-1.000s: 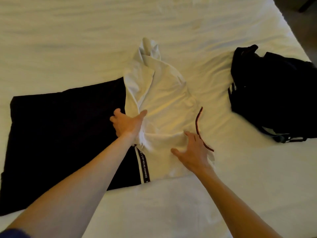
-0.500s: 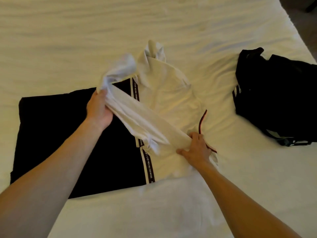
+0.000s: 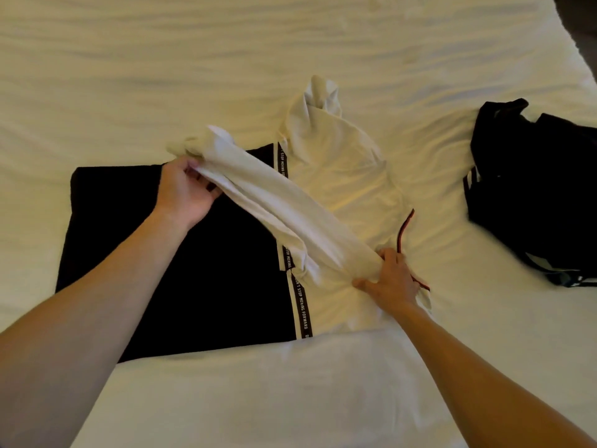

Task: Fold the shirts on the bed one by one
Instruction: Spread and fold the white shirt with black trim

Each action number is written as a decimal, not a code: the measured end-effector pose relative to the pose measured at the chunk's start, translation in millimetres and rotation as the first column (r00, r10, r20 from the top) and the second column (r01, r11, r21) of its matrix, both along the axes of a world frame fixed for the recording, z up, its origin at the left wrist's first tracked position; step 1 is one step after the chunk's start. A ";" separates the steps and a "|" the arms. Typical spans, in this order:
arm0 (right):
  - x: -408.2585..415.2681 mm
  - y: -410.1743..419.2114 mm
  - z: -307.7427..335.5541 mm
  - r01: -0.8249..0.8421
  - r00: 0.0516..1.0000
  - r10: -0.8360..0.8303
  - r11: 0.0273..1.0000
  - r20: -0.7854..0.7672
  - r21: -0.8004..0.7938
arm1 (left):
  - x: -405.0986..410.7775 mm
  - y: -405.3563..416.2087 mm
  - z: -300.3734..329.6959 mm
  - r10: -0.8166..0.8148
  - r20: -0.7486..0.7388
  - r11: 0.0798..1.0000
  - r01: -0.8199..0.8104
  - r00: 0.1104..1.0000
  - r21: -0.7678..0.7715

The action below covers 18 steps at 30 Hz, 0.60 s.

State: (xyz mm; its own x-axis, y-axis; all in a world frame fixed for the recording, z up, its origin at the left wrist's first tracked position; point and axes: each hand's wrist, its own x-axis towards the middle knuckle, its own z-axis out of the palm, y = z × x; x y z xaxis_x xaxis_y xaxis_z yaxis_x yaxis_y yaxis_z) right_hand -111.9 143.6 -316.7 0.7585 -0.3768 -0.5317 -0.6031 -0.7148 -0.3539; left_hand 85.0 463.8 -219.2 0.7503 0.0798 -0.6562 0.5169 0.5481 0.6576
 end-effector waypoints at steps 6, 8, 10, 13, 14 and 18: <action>1.8 3.3 6.2 -0.005 1.000 0.004 1.000 -0.025 -0.014 | -28.9 60.2 -16.9 0.138 -0.231 0.983 -0.104 0.963 0.153; 3.9 3.4 8.9 -0.012 0.999 0.011 1.000 -0.032 -0.020 | -42.8 78.2 -32.2 0.206 -0.424 0.911 -0.015 0.882 0.412; 9.8 3.0 12.1 -0.026 0.997 0.023 0.999 -0.079 -0.033 | -55.5 86.8 -43.7 0.277 -0.456 0.696 0.151 0.845 0.702; 25.3 8.8 20.4 -0.107 0.969 0.075 0.986 -0.234 -0.128 | -65.7 75.0 -51.9 -0.204 -0.165 0.179 0.202 0.965 0.963; 31.3 12.5 23.6 -0.139 0.966 0.098 0.976 -0.238 -0.165 | -63.5 66.7 -53.2 -0.434 -0.108 0.070 0.152 0.895 0.986; 51.0 32.2 28.7 -0.247 0.967 0.251 0.965 0.034 -0.090 | -26.3 39.8 -54.2 -0.816 -0.552 -0.510 0.231 0.175 0.828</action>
